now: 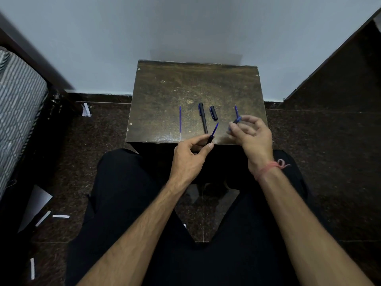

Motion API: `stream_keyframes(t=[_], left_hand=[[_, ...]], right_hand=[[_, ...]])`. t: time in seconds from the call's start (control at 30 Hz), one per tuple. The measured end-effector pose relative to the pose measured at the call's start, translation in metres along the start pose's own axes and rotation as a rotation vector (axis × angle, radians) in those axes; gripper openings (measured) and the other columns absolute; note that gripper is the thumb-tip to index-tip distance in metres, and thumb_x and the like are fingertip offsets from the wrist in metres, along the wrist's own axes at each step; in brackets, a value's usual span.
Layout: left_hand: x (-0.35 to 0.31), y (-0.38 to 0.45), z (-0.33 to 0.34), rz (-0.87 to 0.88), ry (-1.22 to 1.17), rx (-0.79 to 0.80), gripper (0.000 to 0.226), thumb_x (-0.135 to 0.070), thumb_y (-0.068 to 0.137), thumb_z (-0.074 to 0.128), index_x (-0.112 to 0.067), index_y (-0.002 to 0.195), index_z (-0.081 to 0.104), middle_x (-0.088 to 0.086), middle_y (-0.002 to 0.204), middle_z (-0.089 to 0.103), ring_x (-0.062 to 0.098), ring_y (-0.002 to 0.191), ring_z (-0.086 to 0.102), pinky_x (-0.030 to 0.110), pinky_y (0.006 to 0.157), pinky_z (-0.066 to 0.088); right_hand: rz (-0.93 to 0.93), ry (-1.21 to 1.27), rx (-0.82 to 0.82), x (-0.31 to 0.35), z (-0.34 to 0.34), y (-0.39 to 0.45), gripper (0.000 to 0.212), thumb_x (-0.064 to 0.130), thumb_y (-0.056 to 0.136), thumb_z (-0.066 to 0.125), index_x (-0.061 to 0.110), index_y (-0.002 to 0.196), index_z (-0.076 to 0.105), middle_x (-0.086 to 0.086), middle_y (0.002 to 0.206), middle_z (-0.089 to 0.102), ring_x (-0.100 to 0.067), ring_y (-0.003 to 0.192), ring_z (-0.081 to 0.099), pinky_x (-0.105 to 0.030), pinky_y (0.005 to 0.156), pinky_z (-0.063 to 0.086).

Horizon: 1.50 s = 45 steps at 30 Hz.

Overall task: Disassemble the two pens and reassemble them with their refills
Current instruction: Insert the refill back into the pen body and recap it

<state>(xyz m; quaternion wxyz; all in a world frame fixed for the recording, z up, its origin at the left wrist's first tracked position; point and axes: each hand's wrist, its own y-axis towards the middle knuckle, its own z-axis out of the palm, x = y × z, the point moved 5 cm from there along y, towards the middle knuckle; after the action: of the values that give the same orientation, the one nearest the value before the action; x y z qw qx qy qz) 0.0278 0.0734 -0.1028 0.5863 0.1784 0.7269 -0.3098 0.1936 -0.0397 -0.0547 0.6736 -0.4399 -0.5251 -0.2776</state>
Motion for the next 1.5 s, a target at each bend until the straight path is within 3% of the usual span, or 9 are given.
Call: stream_keyframes(t=[0.07,0.2,0.5,0.8,1.0,1.1,1.27,1.4,1.5], left_hand=[[0.002,-0.001,0.004,-0.014,0.037,0.036,0.027,-0.027,0.102,0.084,-0.030,0.129,0.085,-0.009,0.108,0.086,0.005,0.099,0.079,0.018,0.086,0.059],[-0.001,-0.004,0.006,0.016,0.112,0.076,0.027,-0.029,0.102,0.082,-0.034,0.128,0.085,-0.015,0.107,0.085,-0.004,0.096,0.077,0.013,0.083,0.058],[-0.005,-0.006,0.005,0.002,0.136,0.085,0.028,-0.026,0.103,0.082,-0.032,0.131,0.084,-0.017,0.109,0.084,-0.009,0.099,0.076,0.009,0.085,0.058],[-0.008,-0.009,0.006,0.001,0.187,0.102,0.030,-0.026,0.103,0.081,-0.031,0.133,0.083,-0.024,0.107,0.081,-0.012,0.100,0.075,0.006,0.085,0.056],[-0.011,-0.010,0.006,0.006,0.186,0.094,0.029,-0.025,0.104,0.080,-0.032,0.132,0.084,-0.027,0.102,0.080,-0.010,0.100,0.076,0.005,0.084,0.055],[-0.012,-0.009,0.006,0.025,0.183,0.098,0.028,-0.026,0.105,0.079,-0.030,0.132,0.084,-0.026,0.111,0.080,-0.016,0.104,0.073,0.005,0.090,0.054],[-0.014,-0.008,0.006,0.061,0.105,0.084,0.027,-0.024,0.105,0.079,-0.026,0.132,0.084,-0.013,0.124,0.085,-0.006,0.118,0.076,0.014,0.103,0.057],[-0.012,-0.007,0.004,0.037,0.011,0.080,0.028,-0.023,0.105,0.079,-0.019,0.133,0.083,-0.007,0.128,0.085,0.003,0.124,0.077,0.030,0.112,0.059],[-0.014,-0.008,0.004,0.055,0.005,0.095,0.030,-0.024,0.107,0.078,-0.019,0.136,0.082,-0.008,0.131,0.084,0.001,0.127,0.075,0.032,0.115,0.059]], right_hand=[[0.122,0.251,0.091,0.002,-0.002,0.000,0.032,-0.003,0.100,0.071,0.008,0.129,0.064,-0.009,0.104,0.081,-0.017,0.092,0.081,-0.027,0.083,0.067],[0.233,0.312,0.176,0.001,-0.002,-0.001,0.039,-0.003,0.105,0.062,0.003,0.144,0.061,-0.007,0.113,0.080,-0.019,0.104,0.080,-0.030,0.095,0.065],[0.220,0.248,0.197,0.000,-0.001,0.002,0.034,-0.005,0.105,0.060,0.005,0.137,0.066,-0.005,0.113,0.079,-0.016,0.102,0.079,-0.032,0.099,0.063],[0.174,0.182,0.219,-0.003,0.000,0.004,0.030,-0.007,0.104,0.061,0.010,0.126,0.071,-0.006,0.109,0.081,-0.014,0.096,0.081,-0.027,0.086,0.066],[0.176,0.127,0.262,-0.007,0.002,0.003,0.029,-0.007,0.104,0.063,0.012,0.122,0.075,-0.006,0.111,0.081,-0.018,0.103,0.079,-0.027,0.085,0.066],[0.162,0.061,0.285,-0.009,0.004,0.003,0.027,-0.006,0.102,0.066,0.011,0.121,0.076,-0.006,0.110,0.083,-0.017,0.102,0.080,-0.026,0.085,0.065],[0.158,-0.031,0.324,-0.016,0.012,-0.002,0.021,-0.004,0.099,0.072,0.008,0.115,0.078,-0.007,0.100,0.084,-0.017,0.095,0.081,-0.028,0.090,0.065],[0.118,-0.064,0.313,-0.016,0.014,-0.002,0.015,0.003,0.095,0.080,0.009,0.108,0.077,-0.004,0.089,0.082,-0.013,0.081,0.079,-0.024,0.080,0.065],[0.073,-0.142,0.304,-0.015,0.015,-0.002,0.019,0.012,0.091,0.086,0.012,0.107,0.075,-0.002,0.089,0.080,-0.012,0.081,0.079,-0.025,0.077,0.064]])
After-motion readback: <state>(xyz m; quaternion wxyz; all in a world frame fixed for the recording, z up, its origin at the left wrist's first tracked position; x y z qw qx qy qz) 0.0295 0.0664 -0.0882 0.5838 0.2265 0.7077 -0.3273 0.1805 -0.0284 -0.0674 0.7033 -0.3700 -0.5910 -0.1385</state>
